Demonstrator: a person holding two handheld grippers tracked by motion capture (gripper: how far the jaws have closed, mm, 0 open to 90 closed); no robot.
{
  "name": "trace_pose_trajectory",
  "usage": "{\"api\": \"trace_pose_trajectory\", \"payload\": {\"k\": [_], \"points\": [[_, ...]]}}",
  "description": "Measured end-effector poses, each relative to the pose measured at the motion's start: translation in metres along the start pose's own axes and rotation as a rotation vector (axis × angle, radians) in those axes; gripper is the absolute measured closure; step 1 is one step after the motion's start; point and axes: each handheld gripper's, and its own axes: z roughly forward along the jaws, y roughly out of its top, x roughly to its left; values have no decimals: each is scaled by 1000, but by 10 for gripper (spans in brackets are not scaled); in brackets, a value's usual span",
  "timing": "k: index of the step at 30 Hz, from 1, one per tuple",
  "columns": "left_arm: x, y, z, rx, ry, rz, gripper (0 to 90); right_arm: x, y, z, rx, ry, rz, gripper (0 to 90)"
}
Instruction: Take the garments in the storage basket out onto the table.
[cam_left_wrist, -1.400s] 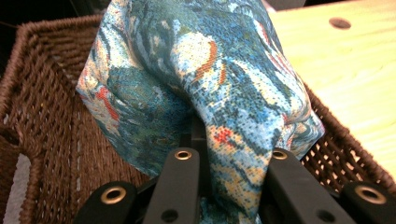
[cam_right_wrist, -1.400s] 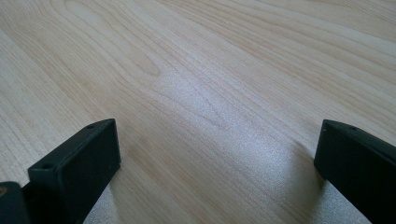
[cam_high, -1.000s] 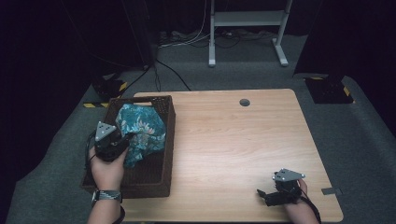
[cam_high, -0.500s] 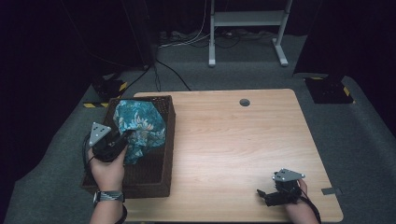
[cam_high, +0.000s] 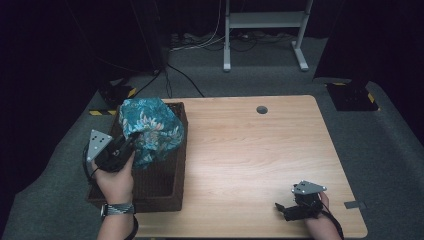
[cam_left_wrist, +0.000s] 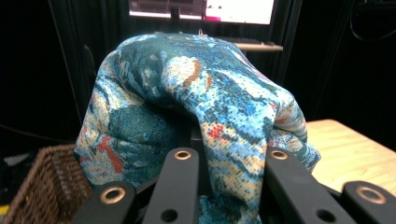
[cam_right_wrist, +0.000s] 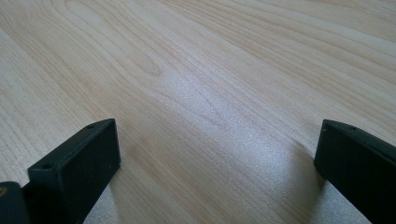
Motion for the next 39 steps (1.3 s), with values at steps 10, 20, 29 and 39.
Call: {"api": "trace_pose_trajectory", "payload": {"k": [10, 20, 29, 39], "points": [[-12, 18, -6, -90, 0, 2, 815, 0, 0, 0, -1, 2, -2, 4], [-33, 39, -5, -156, -53, 11, 812, 0, 0, 0, -1, 2, -2, 3], [-52, 49, 3, -178, -94, 18, 814, 1, 0, 0, -1, 3, -1, 4], [-80, 60, 18, -190, -157, 40, 817, 0, 0, 0, -2, 5, 0, 5]]}}
